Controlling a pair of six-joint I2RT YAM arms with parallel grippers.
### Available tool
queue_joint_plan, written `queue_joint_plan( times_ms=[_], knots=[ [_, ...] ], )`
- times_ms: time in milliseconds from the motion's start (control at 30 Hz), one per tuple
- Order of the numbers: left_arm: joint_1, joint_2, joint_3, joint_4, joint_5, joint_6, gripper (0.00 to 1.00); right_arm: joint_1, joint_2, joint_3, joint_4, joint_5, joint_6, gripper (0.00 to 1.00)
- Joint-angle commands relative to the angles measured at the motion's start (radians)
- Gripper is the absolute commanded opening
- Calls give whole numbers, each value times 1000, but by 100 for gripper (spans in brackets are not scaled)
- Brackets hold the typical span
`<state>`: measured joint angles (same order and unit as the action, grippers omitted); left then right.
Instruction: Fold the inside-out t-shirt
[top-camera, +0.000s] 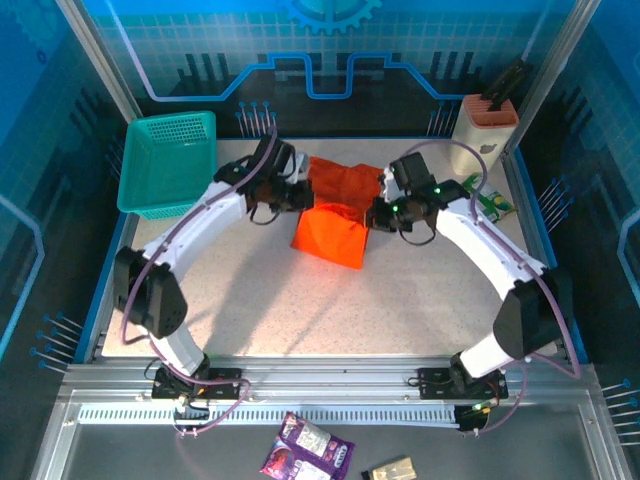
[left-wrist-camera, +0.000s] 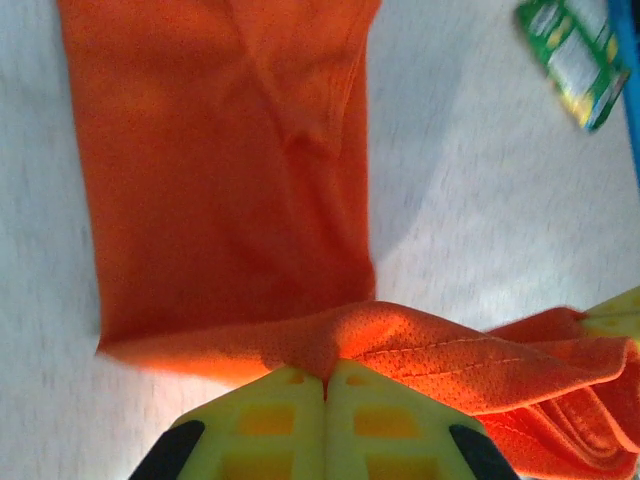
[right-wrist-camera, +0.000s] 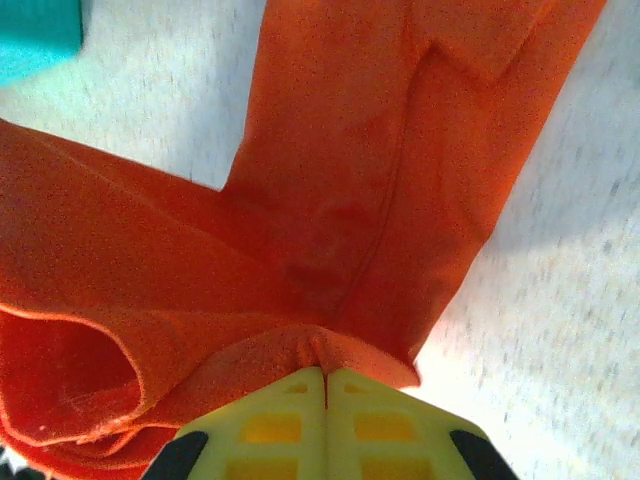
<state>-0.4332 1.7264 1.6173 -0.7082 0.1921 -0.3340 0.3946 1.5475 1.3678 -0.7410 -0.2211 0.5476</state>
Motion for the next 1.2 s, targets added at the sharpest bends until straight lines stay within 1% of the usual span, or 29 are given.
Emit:
queue_joint_plan(
  times_ms=[0,167,400,533,600,733,800,833,900,933,967,1033,1067,1133,1167],
  knots=[
    [16,93,141,-24,-57,144,0,-49,80,114,10,34,-59,0],
    [46,248,336,5,-82,212,0,-120,220,287,31,30,-81,0],
    [59,469,556,171,-96,293,0,-190,403,451,103,8,-75,0],
    [67,604,686,250,-142,303,0,-215,510,541,151,0,-77,0],
    [72,653,717,315,-162,303,0,-224,560,579,187,7,-78,0],
    [77,745,730,516,-199,288,0,-240,693,688,242,30,-71,0],
    [81,814,773,578,-215,268,7,-243,753,732,265,66,-61,0],
    [82,860,812,597,-232,253,16,-243,773,746,286,86,-55,0],
    [85,940,906,579,-243,215,48,-244,849,796,303,98,-36,2],
    [86,976,953,552,-250,199,60,-248,878,833,293,89,-26,17],
    [89,993,981,521,-254,183,66,-251,892,859,276,97,-13,32],
    [94,967,954,507,-235,161,69,-255,867,841,287,109,7,46],
    [94,932,897,523,-224,164,70,-252,836,806,311,120,9,50],
    [94,850,769,574,-207,168,70,-244,786,751,343,136,1,52],
    [94,814,717,589,-199,164,70,-239,784,737,349,131,-4,52]
  ],
)
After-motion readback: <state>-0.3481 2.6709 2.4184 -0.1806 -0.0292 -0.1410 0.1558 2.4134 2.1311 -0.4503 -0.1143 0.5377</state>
